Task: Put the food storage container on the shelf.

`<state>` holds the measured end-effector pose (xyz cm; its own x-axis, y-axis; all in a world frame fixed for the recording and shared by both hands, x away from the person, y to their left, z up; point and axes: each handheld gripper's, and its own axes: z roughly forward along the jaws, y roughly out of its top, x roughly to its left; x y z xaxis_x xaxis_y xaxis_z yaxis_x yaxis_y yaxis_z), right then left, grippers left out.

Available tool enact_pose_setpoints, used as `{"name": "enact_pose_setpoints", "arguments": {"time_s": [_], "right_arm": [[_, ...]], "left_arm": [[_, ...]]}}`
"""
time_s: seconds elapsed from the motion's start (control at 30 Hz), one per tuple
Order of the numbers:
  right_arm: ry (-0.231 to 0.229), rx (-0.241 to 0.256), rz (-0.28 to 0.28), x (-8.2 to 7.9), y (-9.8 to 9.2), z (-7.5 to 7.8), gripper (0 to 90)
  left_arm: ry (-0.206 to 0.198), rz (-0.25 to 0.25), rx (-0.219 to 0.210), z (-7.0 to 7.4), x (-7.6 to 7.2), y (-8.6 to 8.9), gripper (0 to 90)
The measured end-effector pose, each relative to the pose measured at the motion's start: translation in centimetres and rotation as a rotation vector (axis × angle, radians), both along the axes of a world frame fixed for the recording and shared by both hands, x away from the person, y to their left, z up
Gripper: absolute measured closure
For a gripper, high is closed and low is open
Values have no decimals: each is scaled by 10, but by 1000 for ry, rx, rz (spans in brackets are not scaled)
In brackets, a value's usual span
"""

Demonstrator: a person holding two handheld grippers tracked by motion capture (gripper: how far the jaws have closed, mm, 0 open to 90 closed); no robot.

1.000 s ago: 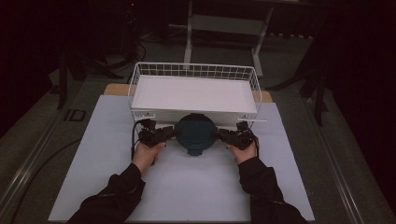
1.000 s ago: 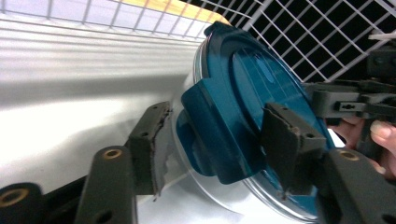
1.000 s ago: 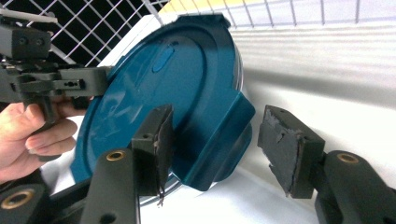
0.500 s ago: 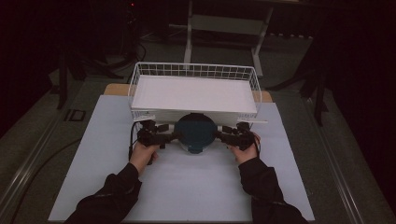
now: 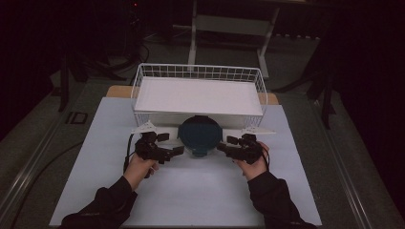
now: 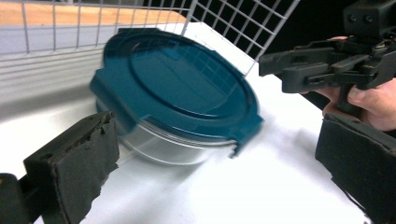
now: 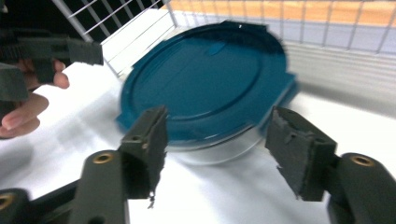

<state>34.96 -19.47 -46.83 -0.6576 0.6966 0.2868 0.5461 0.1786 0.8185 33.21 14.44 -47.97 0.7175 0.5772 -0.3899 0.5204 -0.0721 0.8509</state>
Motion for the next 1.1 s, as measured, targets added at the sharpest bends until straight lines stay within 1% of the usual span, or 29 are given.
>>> {"name": "enact_pose_setpoints", "arguments": {"time_s": [0.03,0.07,0.1,0.13,0.17,0.2,0.23,0.3,0.33,0.37,0.4,0.43,0.47,0.5,0.53,0.57,0.6,0.63,0.7,0.73,0.77,0.8,0.9,1.0,1.07,1.1], "right_arm": [[3,3,16,-4,2,1,424],[0,2,39,-11,8,3,457],[4,9,48,-14,10,4,471],[4,9,48,-14,10,4,471],[13,11,66,-20,16,4,505],[13,11,66,-20,16,4,505],[24,11,91,-25,24,3,539],[26,7,96,-26,27,2,546],[33,9,116,-31,35,-1,621],[33,9,116,-31,35,-1,621],[34,7,121,-32,37,-2,651],[39,-2,126,-34,44,-5,705],[42,-4,126,-34,46,-7,812],[50,-9,129,-34,49,-8,868],[50,-9,129,-34,49,-8,868],[55,-17,131,-34,51,-10,897],[62,-25,130,-33,53,-11,898],[71,-39,129,-32,57,-14,899],[76,-43,127,-31,58,-16,899],[79,-55,120,-29,60,-19,899],[79,-55,120,-29,60,-19,899],[91,-61,118,-27,61,-21,899],[90,-74,110,-25,62,-23,899],[99,-68,107,-21,63,-25,899],[82,-84,99,-19,65,-24,900],[84,-85,101,-17,66,-25,900]], "left_arm": [[-2,-7,5,2,-4,0,0],[-9,-17,3,4,-8,0,0],[-13,-29,13,7,-15,0,0],[-13,-29,13,7,-15,0,0],[-19,-29,29,9,-22,0,0],[-19,-29,29,9,-22,0,0],[-21,-30,27,9,-25,1,0],[-16,-35,33,9,-30,3,0],[-29,-31,38,8,-33,4,0],[-30,-31,45,8,-35,5,0],[-30,-33,50,7,-39,6,0],[-32,-34,50,6,-41,6,0],[-31,-38,56,5,-44,7,0],[-41,-38,74,2,-50,7,0],[-41,-38,74,2,-50,7,0],[-48,-37,87,1,-52,7,0],[-61,-34,99,0,-56,8,0],[-68,-31,103,-1,-58,8,0],[-80,-28,109,-2,-62,10,0],[-91,-22,111,-2,-64,10,0],[-95,-21,114,-2,-65,10,0],[-95,-21,118,-3,-67,10,0],[-100,-17,109,-3,-69,11,0],[-106,-11,97,-4,-70,12,0],[-103,-11,95,-6,-69,11,0],[-99,-12,96,-7,-68,11,0]]}}
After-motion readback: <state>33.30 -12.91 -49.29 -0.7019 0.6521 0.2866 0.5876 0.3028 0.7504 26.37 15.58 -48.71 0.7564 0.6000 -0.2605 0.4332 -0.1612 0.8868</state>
